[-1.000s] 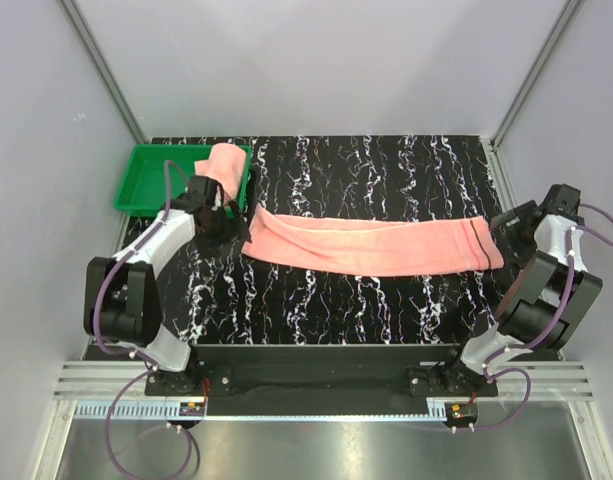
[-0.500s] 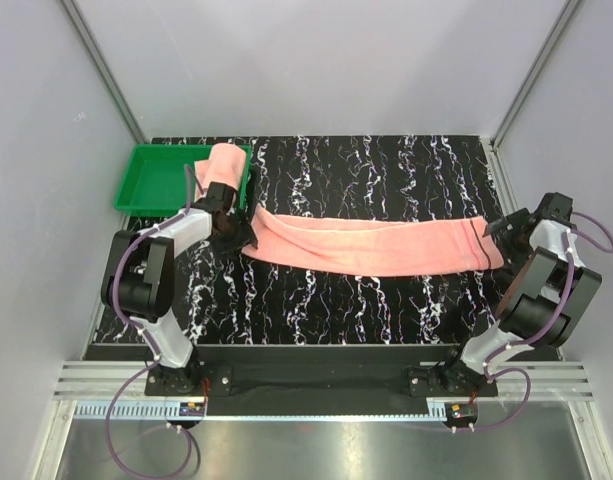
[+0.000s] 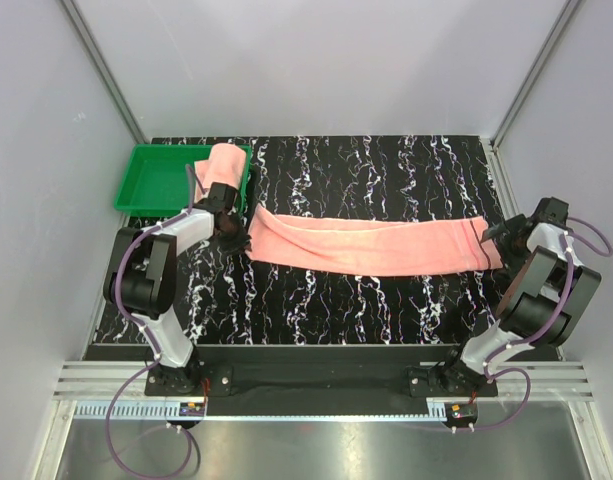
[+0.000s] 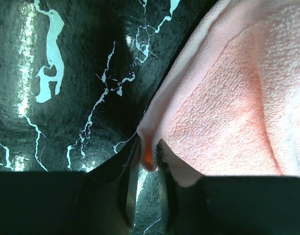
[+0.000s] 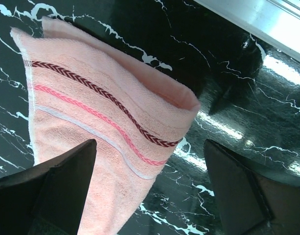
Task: Roll the towels
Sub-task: Fold the towel
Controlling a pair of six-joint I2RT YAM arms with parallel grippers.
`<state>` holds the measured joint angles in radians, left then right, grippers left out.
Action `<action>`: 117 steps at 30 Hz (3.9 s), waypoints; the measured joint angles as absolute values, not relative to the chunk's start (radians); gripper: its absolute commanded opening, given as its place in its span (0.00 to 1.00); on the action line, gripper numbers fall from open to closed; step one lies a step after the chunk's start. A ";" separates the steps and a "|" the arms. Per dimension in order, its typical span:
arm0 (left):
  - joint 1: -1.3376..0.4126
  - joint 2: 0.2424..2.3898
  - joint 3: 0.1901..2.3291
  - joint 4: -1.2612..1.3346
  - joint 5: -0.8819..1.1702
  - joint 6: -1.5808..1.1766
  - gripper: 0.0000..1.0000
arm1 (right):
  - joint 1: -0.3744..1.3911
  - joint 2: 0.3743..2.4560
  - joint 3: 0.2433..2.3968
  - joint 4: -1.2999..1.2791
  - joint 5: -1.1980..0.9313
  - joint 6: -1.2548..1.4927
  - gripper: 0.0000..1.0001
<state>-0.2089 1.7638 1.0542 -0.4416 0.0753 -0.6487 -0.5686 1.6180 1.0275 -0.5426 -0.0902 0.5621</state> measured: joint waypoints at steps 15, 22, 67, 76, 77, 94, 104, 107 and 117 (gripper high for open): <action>-0.210 1.769 1.055 -0.443 0.076 -0.648 0.12 | -0.613 1.707 0.991 -0.450 -0.063 0.581 0.40; -0.210 1.772 1.061 -0.446 0.080 -0.644 0.00 | -0.617 1.731 0.989 -0.397 -0.076 0.591 0.00; -0.100 1.124 0.925 -0.763 0.049 -0.557 0.00 | -0.510 1.370 0.933 -0.572 -0.332 0.649 0.00; -0.056 1.101 0.721 -0.791 0.071 -0.607 0.50 | -0.513 1.470 0.779 -0.535 -0.326 0.636 0.00; -0.053 1.093 0.722 -0.792 0.075 -0.615 0.62 | -0.513 1.469 0.781 -0.533 -0.324 0.633 0.00; -0.056 1.172 0.727 -0.627 0.121 -0.646 0.73 | -0.631 1.438 0.869 -0.562 -0.267 0.569 0.00; -0.212 1.445 0.852 -0.465 0.084 -0.648 0.66 | -0.630 1.440 0.898 -0.569 -0.244 0.543 0.00; -0.217 1.481 0.856 -0.457 0.043 -0.644 0.64 | -0.630 1.440 0.906 -0.571 -0.245 0.543 0.00; -0.234 1.586 0.862 -0.444 -0.047 -0.625 0.00 | -0.630 1.425 0.913 -0.573 -0.248 0.543 0.00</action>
